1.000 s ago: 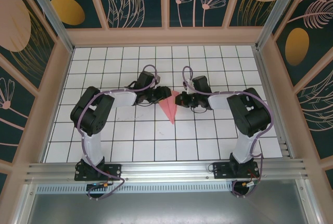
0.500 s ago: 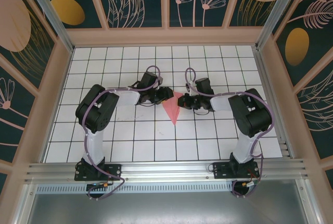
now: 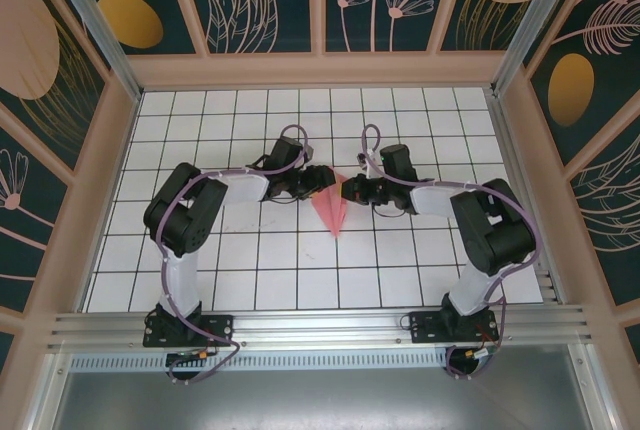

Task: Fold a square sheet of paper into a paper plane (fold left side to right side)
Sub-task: Turn over the paper at the center of the table.

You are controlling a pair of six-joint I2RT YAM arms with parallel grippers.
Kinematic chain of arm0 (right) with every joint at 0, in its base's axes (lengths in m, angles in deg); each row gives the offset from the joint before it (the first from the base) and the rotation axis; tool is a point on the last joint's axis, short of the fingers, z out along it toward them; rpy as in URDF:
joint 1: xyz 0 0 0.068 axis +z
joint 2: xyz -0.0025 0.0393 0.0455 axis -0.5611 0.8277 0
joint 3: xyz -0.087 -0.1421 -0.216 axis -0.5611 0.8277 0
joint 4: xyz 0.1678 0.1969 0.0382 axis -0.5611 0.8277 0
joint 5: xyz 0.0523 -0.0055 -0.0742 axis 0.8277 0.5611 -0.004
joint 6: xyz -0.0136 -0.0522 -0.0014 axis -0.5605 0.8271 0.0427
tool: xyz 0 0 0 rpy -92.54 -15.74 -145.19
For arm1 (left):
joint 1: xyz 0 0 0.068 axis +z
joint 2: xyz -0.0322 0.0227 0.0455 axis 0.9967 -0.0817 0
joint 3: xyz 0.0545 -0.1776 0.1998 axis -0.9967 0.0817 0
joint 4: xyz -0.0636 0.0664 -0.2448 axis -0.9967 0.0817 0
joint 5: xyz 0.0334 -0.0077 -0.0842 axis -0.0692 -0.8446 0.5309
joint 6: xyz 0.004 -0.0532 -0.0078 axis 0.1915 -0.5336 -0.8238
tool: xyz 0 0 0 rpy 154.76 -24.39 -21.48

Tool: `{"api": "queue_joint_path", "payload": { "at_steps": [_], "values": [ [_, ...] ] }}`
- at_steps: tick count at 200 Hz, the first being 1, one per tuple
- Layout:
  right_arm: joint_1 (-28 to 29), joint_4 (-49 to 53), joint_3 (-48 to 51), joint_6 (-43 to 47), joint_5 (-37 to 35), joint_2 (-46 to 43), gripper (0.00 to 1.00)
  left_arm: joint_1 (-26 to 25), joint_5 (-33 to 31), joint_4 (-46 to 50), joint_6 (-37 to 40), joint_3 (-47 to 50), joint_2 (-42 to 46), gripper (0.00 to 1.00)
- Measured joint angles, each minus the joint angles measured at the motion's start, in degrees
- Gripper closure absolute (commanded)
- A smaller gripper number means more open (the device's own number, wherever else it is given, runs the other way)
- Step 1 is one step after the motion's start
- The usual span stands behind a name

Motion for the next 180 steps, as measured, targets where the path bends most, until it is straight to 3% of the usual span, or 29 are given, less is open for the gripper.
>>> {"api": "queue_joint_path", "payload": {
  "at_steps": [107, 180],
  "values": [
    [-4.8, -5.6, 5.3, -2.6, 7.0, -7.4, 0.93, 1.0, -0.6, -2.5, -2.4, 3.7, 16.6, 0.29],
    [-6.6, -12.7, 6.6, -9.0, 14.4, -15.0, 0.92, 1.3, 3.9, -10.5, -6.5, 5.4, 17.8, 0.32]
  ]
}}
